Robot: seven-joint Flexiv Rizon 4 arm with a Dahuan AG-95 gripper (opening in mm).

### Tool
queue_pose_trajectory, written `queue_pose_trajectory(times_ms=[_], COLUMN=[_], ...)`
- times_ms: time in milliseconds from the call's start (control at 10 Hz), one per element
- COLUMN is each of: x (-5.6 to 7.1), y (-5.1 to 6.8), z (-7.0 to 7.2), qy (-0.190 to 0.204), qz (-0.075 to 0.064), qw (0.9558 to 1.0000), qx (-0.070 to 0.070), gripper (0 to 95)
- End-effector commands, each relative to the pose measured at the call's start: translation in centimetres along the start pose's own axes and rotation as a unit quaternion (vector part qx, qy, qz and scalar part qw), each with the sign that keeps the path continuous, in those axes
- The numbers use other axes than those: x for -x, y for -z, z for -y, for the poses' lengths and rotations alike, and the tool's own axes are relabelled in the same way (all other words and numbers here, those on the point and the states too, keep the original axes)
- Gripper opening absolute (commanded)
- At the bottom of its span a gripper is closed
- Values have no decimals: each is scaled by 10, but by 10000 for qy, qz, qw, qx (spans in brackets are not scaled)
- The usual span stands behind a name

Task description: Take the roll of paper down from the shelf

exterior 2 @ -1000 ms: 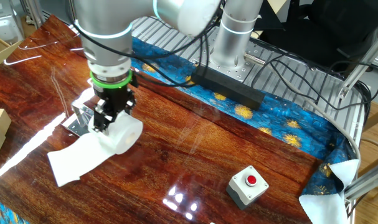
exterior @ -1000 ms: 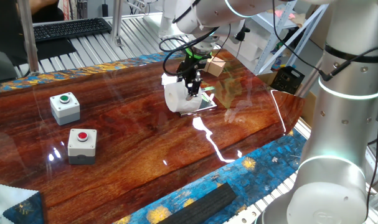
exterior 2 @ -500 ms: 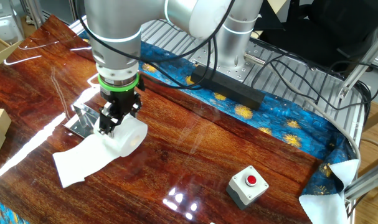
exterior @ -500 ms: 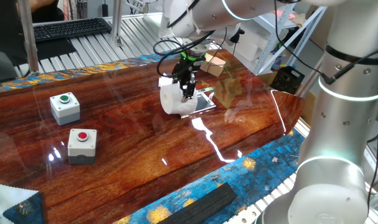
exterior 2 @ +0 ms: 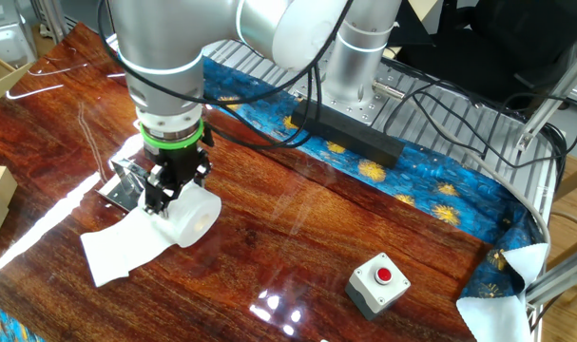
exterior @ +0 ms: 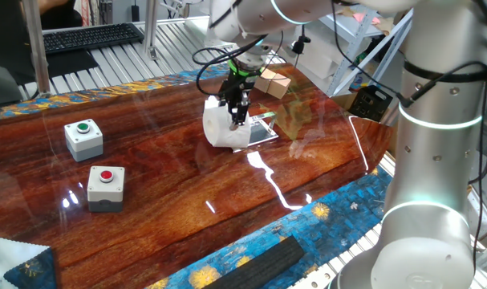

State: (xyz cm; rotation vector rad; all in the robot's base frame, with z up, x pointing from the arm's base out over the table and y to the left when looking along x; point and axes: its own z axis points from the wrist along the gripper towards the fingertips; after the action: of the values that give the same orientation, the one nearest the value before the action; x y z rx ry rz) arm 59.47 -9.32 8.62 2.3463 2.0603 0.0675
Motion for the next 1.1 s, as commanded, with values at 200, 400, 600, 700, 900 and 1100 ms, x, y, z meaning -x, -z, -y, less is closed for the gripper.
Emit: queue_pose_trajectory(times_ms=[200,400,600,700,900,1100], x=[11,29,41,40,33,27], y=[7,8,8,8,10,9], z=[9,7,4,4,3,7], qy=[212,323,363,353,248,212], qz=[-66,-55,-37,-33,-34,-42], qw=[9997,9995,9993,9994,9997,9998], qx=[-33,-40,-49,-35,-36,-35], gripper=[0,0,0,0,0,0])
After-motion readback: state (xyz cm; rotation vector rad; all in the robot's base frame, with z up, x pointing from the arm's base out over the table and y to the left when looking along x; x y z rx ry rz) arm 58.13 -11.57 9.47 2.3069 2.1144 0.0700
